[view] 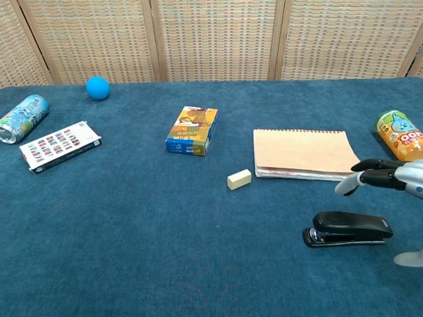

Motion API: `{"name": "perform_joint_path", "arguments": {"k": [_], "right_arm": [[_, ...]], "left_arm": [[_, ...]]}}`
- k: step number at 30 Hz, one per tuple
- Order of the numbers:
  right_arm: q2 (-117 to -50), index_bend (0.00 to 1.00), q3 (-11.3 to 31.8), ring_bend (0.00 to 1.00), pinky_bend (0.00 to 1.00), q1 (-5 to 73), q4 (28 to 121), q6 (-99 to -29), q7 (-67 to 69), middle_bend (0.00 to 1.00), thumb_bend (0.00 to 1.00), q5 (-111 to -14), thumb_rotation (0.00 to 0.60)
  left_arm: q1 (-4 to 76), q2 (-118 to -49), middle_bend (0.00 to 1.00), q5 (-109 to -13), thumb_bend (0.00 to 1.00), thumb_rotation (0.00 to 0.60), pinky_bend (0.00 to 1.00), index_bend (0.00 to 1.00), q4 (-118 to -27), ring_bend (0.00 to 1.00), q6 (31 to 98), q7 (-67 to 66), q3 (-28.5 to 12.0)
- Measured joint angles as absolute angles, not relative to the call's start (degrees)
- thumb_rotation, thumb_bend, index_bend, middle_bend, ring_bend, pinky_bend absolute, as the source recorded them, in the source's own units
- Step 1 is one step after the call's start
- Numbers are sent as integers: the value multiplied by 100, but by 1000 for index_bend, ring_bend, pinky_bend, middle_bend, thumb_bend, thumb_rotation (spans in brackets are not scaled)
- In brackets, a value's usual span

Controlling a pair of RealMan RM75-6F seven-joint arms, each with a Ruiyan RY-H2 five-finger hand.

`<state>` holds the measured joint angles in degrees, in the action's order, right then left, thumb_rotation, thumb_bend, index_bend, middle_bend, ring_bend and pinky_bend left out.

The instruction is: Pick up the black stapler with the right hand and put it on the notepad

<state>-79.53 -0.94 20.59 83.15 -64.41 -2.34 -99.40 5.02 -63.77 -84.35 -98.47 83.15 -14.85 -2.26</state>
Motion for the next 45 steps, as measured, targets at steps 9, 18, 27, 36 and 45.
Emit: {"name": "perform_joint_path", "arguments": {"k": [9, 18, 27, 36, 45], "right_arm": [[-8548, 408, 67, 293, 438, 2228, 7685, -6153, -722, 449, 195, -9444, 600], [-8775, 535, 58, 413, 598, 2263, 7339, -6354, -804, 562, 390, -9411, 600], [-8609, 552, 110, 427, 612, 2340, 7551, -6881, -546, 578, 407, -9712, 600], [-8334, 552, 1001, 427, 620, 3084, 8118, -6285, -858, 578, 407, -9130, 600], [-8853, 552, 1686, 427, 622, 4018, 7442, -5140, -1821, 578, 407, -7633, 600]], "left_arm": [[546, -6327, 0, -8313, 63, 600, 0, 0, -9837, 0, 8248, -1387, -261], [580, -6313, 0, -8258, 63, 600, 0, 0, -9840, 0, 8188, -1364, -260], [611, -6324, 0, -8202, 63, 600, 0, 0, -9842, 0, 8138, -1387, -261], [704, -6303, 0, -8055, 62, 600, 0, 0, -9850, 0, 8004, -1324, -326], [764, -6244, 0, -7857, 63, 600, 0, 0, -9838, 0, 7882, -1168, -395]]}}
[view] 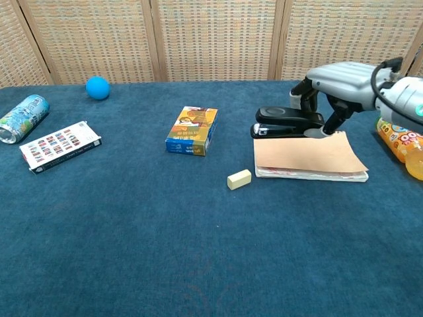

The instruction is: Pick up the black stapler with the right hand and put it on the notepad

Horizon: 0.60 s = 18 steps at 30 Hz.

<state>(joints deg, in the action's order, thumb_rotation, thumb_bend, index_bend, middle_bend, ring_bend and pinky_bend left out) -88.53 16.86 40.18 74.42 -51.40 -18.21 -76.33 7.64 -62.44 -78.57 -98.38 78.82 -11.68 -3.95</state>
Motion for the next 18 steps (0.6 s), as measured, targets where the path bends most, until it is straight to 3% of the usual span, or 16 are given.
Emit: {"name": "perform_joint_path", "arguments": {"k": [6, 8, 9, 12, 13, 18], "right_arm": [[-9491, 552, 1753, 427, 621, 4467, 6360, -4723, -2338, 578, 407, -7031, 600], [-9651, 540, 1738, 413, 558, 4568, 6092, -4650, -2410, 544, 406, -6906, 600], [-9695, 498, 1725, 379, 489, 4601, 6004, -4629, -2437, 495, 392, -6862, 600], [-9739, 126, 1668, 85, 121, 4655, 5896, -4514, -2481, 122, 136, -6728, 600], [-9719, 34, 1657, 16, 46, 4656, 5922, -4461, -2471, 30, 51, -6687, 600], [-9520, 0, 1623, 0, 0, 4598, 6278, -4482, -2442, 0, 18, -6499, 600]], "left_arm": [[831, -6202, 0, -7688, 62, 600, 0, 0, -9818, 0, 7744, -1085, -442], [844, -6195, 0, -7653, 62, 600, 0, 0, -9819, 0, 7726, -1070, -450], [851, -6192, 0, -7645, 62, 600, 0, 0, -9819, 0, 7721, -1067, -453], [864, -6190, 0, -7628, 62, 600, 0, 0, -9822, 0, 7709, -1072, -453], [868, -6188, 0, -7627, 63, 600, 0, 0, -9826, 0, 7707, -1076, -450], [866, -6195, 0, -7610, 62, 600, 0, 0, -9824, 0, 7763, -1119, -458]]}}
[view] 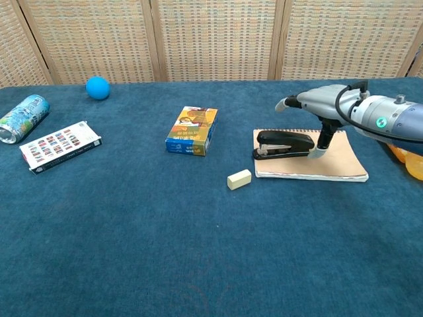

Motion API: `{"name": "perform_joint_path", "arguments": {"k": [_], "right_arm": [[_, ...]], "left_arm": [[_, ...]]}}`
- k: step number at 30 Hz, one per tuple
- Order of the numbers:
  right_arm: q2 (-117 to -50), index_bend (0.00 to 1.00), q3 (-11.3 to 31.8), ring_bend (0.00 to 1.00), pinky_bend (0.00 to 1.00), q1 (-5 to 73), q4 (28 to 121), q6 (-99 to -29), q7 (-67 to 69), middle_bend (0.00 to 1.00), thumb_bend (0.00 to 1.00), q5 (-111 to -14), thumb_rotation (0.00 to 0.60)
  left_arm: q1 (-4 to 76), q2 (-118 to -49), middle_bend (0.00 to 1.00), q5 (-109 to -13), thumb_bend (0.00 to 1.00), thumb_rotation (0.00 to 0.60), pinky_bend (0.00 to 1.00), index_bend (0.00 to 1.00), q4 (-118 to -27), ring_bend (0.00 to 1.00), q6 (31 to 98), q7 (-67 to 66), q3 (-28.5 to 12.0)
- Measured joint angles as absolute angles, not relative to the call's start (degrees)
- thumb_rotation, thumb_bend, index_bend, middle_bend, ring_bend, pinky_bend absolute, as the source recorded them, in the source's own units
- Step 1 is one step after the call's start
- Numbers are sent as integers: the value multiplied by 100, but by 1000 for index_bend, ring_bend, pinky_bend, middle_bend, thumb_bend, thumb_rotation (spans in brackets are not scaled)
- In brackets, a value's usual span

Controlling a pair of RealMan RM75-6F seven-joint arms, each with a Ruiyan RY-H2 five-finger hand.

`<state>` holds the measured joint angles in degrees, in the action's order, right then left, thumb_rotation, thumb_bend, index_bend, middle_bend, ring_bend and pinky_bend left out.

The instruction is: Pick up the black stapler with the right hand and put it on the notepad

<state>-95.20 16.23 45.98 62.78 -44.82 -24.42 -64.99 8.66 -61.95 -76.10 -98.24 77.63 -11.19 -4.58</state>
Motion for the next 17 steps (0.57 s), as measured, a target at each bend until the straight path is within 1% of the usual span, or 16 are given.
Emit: {"name": "perform_joint_path", "arguments": {"k": [6, 9, 13, 17], "right_arm": [[-8984, 0, 1499, 0, 0, 4280, 7121, -5099, -2377, 0, 18, -6727, 600], [-8546, 0, 1352, 0, 0, 3933, 7738, -5610, -2177, 0, 14, -7015, 600], [-7905, 0, 970, 0, 0, 3256, 8381, -6556, -1622, 0, 2, -7705, 600], [-7521, 0, 591, 0, 0, 2619, 8598, -7468, -1078, 0, 0, -8300, 600]], "left_arm": [[824, -6143, 0, -7676, 63, 600, 0, 0, -9851, 0, 7858, -995, -448], [796, -6120, 0, -7758, 63, 600, 0, 0, -9857, 0, 7918, -937, -422], [744, -6127, 0, -7948, 63, 600, 0, 0, -9854, 0, 8042, -900, -355], [692, -6164, 0, -8135, 63, 600, 0, 0, -9838, 0, 8160, -897, -276]]}}
